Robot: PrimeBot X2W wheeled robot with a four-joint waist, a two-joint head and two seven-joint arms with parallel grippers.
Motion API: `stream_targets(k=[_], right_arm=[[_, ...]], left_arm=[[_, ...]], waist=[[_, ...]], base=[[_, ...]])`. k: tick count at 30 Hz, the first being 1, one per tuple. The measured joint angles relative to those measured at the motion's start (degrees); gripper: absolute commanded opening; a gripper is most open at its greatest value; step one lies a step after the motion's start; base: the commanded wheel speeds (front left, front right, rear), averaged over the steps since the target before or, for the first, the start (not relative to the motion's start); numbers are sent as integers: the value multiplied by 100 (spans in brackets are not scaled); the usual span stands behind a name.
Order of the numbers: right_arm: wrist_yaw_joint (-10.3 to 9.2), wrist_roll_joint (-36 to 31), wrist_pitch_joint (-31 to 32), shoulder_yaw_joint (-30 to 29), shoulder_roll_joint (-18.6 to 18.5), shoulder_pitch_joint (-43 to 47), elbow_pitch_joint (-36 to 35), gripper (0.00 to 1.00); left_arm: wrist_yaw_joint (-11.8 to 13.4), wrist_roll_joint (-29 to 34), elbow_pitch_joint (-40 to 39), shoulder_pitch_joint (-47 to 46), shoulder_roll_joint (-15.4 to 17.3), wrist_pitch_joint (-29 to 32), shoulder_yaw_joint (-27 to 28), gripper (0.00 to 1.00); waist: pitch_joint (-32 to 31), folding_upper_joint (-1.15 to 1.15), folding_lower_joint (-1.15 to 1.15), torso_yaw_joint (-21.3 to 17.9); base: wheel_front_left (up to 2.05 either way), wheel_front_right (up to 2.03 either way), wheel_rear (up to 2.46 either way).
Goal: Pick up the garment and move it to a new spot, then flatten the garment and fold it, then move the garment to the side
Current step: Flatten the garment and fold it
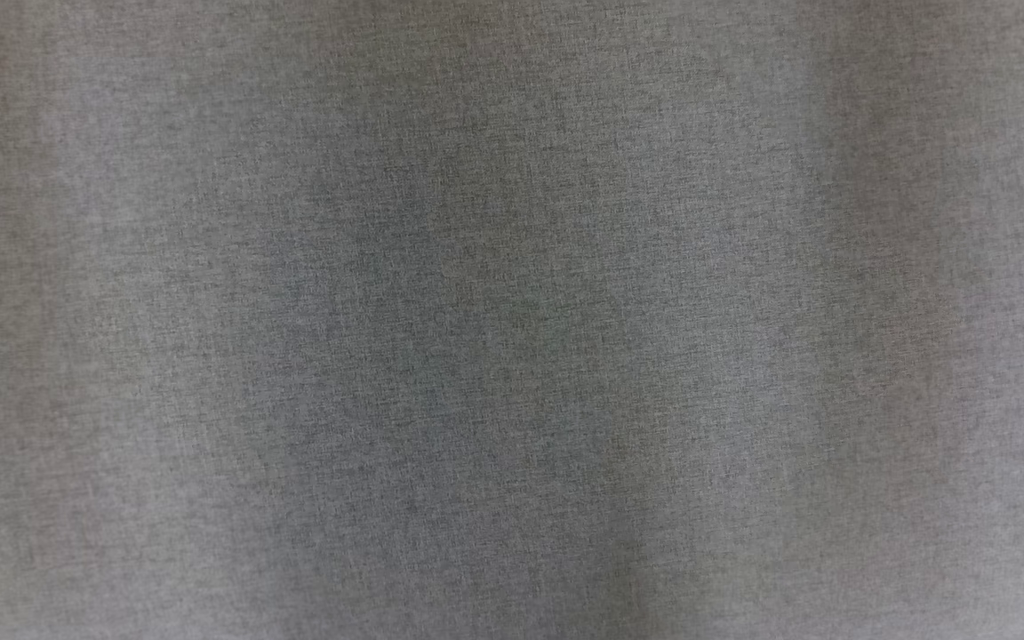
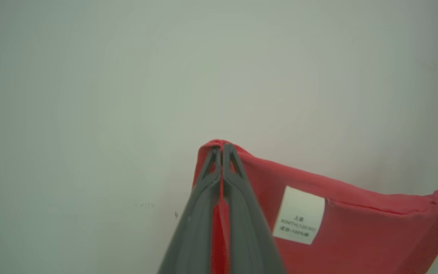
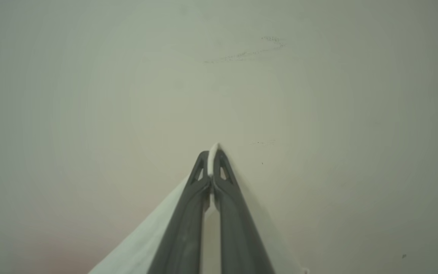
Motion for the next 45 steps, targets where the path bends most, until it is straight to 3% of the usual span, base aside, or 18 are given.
stream_targets(k=[9, 17, 25, 29, 32, 37, 40, 43, 45], right_arm=[[0, 141, -230, 467, 63, -313, 368, 0], [0, 981, -286, 1204, -159, 883, -363, 0], [0, 2341, 62, 1671, -1027, 3702, -2373, 0], [0, 2771, 278, 1261, -1485, 5421, -3472, 0], [0, 2873, 396, 791, -1574, 6851, -4203, 0], [0, 2762, 731, -67, -1202, 8946, -5316, 0], [0, 2550, 968, -594, -792, 9920, -5811, 0], [0, 2240, 1150, -1037, -370, 10759, -6188, 0], [0, 2113, 1300, -1271, -49, 11308, -6347, 0]], left_arm=[[0, -445, 201, -137, 62, -204, -300, 0], [0, -1080, -375, 1012, 219, -641, -636, 0], [48, -1657, -1631, 3507, 665, -1243, -730, 0], [452, -1780, -2708, 4859, 848, -1383, -695, 0], [859, -1795, -3557, 5938, 975, -1434, -745, 0], [1596, -2035, -4827, 7731, 1054, -1519, -536, 0], [1852, -2033, -5289, 8739, 1018, -1551, -403, 0], [1945, -1991, -5468, 9712, 831, -1562, -151, 0], [1848, -1946, -5453, 10221, 650, -1567, -3, 0]], waist=[[18, -1, -1, 25], [-207, -1, -1, 21], [-853, -1, -2, 21], [-1243, -3, -3, 35], [-1530, -3, -3, 59], [-1975, -4, -4, 99], [-2197, -4, -3, 113], [-2387, -4, -3, 122], [-2500, -4, -3, 138]], base=[[0, 0, 0], [0, 0, 0], [0, 0, 0], [0, 0, 0], [0, 0, 0], [0, 0, 0], [0, 0, 0], [0, 0, 0], [0, 0, 0]])
